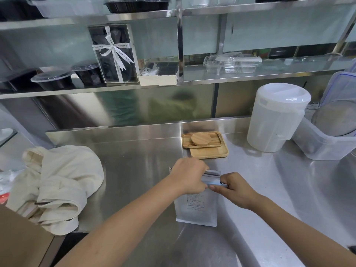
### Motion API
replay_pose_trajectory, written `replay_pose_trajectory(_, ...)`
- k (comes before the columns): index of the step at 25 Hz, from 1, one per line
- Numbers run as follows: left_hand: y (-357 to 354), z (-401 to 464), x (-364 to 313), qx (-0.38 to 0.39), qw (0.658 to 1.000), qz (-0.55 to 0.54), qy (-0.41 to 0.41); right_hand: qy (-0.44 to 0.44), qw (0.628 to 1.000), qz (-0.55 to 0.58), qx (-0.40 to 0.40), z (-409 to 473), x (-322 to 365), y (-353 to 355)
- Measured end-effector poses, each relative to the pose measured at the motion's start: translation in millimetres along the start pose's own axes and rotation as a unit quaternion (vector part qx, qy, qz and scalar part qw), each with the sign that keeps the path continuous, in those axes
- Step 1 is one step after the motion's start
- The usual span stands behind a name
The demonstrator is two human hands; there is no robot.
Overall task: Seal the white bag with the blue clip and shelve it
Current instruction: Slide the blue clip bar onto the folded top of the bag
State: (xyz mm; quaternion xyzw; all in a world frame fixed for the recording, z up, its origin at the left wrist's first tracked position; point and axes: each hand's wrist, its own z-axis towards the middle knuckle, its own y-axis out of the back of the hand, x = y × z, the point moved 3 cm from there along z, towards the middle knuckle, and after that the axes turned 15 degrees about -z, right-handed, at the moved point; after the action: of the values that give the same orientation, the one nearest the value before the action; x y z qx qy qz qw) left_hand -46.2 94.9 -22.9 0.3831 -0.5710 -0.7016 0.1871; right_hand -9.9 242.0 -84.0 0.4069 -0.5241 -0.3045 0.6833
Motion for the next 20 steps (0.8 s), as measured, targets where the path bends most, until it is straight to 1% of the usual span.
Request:
replay_pose_trajectory(2,-2,-1,-1,-0.003,1.0,-0.001,-0.002,-0.007,1.0,0.009,-0.025,-4,1,-1)
replay_pose_trajectory(11,-6,-1,0,-0.014,1.0,-0.018,-0.004,0.009,0.99,-0.088,-0.109,-10,5,-1)
replay_pose_trajectory(15,-7,-1,0,-0.019,1.0,-0.017,0.003,-0.004,0.987,-0.093,-0.133,-13,10,-1)
replay_pose_trajectory(17,-5,0,1,-0.02,0.999,-0.021,0.014,-0.02,0.987,-0.091,-0.129,-13,10,-1)
replay_pose_trajectory(20,-1,2,2,-0.005,1.0,-0.012,0.013,-0.047,0.989,-0.11,-0.084,-10,7,1)
